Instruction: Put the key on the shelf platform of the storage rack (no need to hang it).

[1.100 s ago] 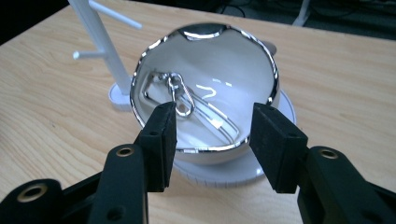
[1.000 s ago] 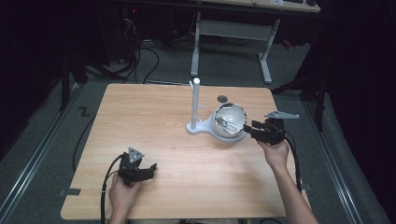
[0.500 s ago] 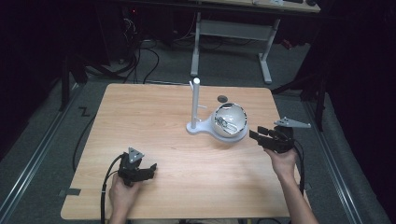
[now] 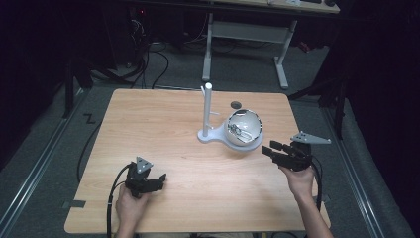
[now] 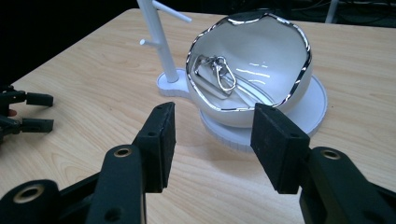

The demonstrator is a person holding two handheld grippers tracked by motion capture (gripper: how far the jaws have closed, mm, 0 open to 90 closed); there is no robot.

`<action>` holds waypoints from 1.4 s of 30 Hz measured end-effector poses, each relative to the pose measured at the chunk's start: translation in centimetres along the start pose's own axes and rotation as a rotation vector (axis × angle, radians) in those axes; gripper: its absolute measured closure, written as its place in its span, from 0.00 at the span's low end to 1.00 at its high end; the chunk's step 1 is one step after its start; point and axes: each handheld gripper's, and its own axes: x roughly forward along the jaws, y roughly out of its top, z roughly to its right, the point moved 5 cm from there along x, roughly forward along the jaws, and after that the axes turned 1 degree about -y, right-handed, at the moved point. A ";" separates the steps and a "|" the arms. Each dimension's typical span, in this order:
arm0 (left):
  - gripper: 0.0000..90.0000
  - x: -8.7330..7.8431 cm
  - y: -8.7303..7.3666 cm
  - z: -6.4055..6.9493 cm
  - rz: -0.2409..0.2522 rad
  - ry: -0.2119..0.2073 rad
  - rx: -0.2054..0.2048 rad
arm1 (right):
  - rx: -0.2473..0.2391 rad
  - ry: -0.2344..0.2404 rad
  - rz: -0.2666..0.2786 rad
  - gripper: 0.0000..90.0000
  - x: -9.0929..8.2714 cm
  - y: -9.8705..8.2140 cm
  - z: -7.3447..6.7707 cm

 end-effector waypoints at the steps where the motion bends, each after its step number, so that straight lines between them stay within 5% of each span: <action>1: 0.23 0.0 0.0 0.0 0.000 0.000 0.000 | 0.001 0.002 -0.004 0.56 0.1 -0.2 -0.1; 22: 0.23 0.0 0.0 0.0 -0.001 -0.001 0.000 | -0.033 0.019 -0.045 0.61 1.6 -3.7 -2.1; 42: 0.23 0.0 0.0 0.0 -0.001 -0.001 0.000 | -0.077 0.039 -0.127 0.67 5.0 -6.7 -3.1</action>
